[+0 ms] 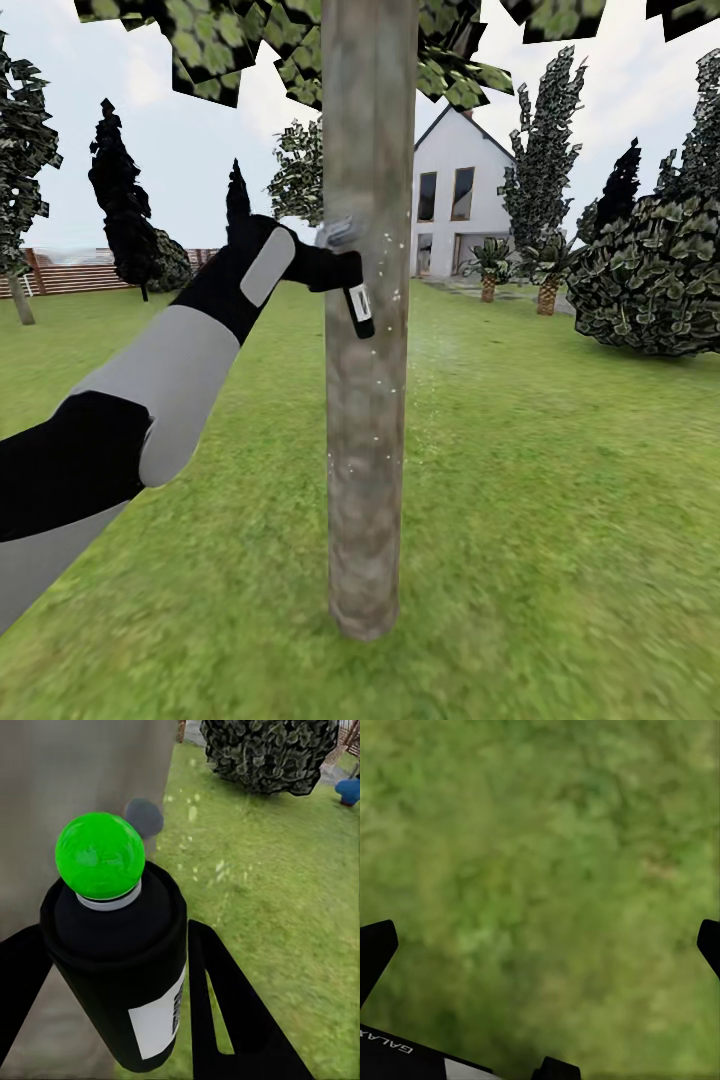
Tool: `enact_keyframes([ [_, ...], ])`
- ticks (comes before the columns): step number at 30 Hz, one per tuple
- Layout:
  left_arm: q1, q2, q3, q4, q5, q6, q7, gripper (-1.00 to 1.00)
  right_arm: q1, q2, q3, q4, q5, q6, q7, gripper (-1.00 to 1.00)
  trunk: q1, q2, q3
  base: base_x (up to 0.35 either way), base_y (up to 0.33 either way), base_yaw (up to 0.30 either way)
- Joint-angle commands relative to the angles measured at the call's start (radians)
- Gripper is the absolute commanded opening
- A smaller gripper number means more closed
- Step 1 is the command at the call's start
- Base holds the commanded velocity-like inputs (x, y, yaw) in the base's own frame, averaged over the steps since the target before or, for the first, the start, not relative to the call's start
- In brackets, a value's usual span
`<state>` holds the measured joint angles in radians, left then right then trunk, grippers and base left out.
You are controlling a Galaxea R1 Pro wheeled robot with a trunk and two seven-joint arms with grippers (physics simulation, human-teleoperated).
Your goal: In the garden, pick up the pesticide atomizer on the floor and spray pesticide onto both trees until each tree trunk is fully covered.
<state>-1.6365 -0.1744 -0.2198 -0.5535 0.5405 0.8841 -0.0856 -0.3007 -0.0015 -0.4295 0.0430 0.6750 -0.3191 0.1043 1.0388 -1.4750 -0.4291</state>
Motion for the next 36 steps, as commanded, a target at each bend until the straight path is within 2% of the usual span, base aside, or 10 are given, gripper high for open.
enact_keyframes([
  [1, 0.0, 0.0, 0.0, 0.034, 0.004, -0.012, 0.0, -1.0, 0.0, 0.0, 0.0, 0.0, 0.0, 0.0, 0.0, 1.0, 0.0, 0.0, 0.0, 0.0, 0.0, 0.0],
  [7, 0.0, 0.0, -0.007, 0.16, 0.004, -0.101, -0.002, -1.0, 0.0, 0.0, 0.0, 0.0, 0.0, 0.0, 0.0, 1.0, 0.0, 0.0, 0.0, 0.0, 0.0, 0.0],
  [10, 0.0, 0.0, -0.012, 0.213, 0.004, -0.122, -0.002, -1.0, 0.0, 0.0, 0.0, 0.0, 0.0, 0.0, 0.0, 1.0, 0.0, 0.0, 0.0, 0.0, 0.0, 0.0],
  [11, 0.0, 0.0, -0.029, 0.236, 0.003, -0.137, -0.002, -1.0, 0.0, 0.0, 0.0, 0.0, 0.0, 0.0, 0.0, 1.0, 0.0, 0.0, 0.0, 0.0, 0.0, 0.0],
  [13, 0.0, 0.0, -0.097, 0.263, 0.002, -0.164, -0.001, -1.0, 0.0, 0.0, 0.0, 0.0, 0.0, 0.0, 0.0, 1.0, 0.0, 0.0, 0.0, 0.0, 0.0, 0.0],
  [15, 0.0, 0.0, -0.121, 0.268, -0.001, -0.171, -0.001, -1.0, 0.0, 0.0, 0.0, 0.0, 0.0, 0.0, 0.0, 1.0, 0.0, 0.0, 0.0, 0.0, 0.0, 0.0],
  [25, 0.0, 0.0, -0.133, 0.286, -0.004, -0.174, 0.001, -1.0, 0.0, 0.0, 0.0, 0.0, 0.0, 0.0, 0.0, 1.0, 0.0, 0.0, 0.0, 0.0, 0.0, 0.0],
  [29, 0.0, 0.0, -0.202, 0.337, -0.005, -0.175, 0.001, -1.0, 0.0, 0.0, 0.0, 0.0, 0.0, 0.0, 0.0, 1.0, 0.0, 0.0, 0.0, 0.0, 0.0, 0.0],
  [32, 0.0, 0.0, -0.23, 0.358, -0.008, -0.175, 0.001, -1.0, 0.0, 0.0, 0.0, 0.0, 0.0, 0.0, 0.0, 1.0, 0.0, 0.0, 0.0, 0.0, 0.0, 0.0],
  [36, 0.0, 0.0, -0.249, 0.365, -0.065, -0.175, 0.001, -1.0, 0.0, 0.0, 0.0, 0.0, 0.0, 0.0, 0.0, 1.0, 0.0, 0.0, 0.0, 0.0, 0.0, 0.0],
])
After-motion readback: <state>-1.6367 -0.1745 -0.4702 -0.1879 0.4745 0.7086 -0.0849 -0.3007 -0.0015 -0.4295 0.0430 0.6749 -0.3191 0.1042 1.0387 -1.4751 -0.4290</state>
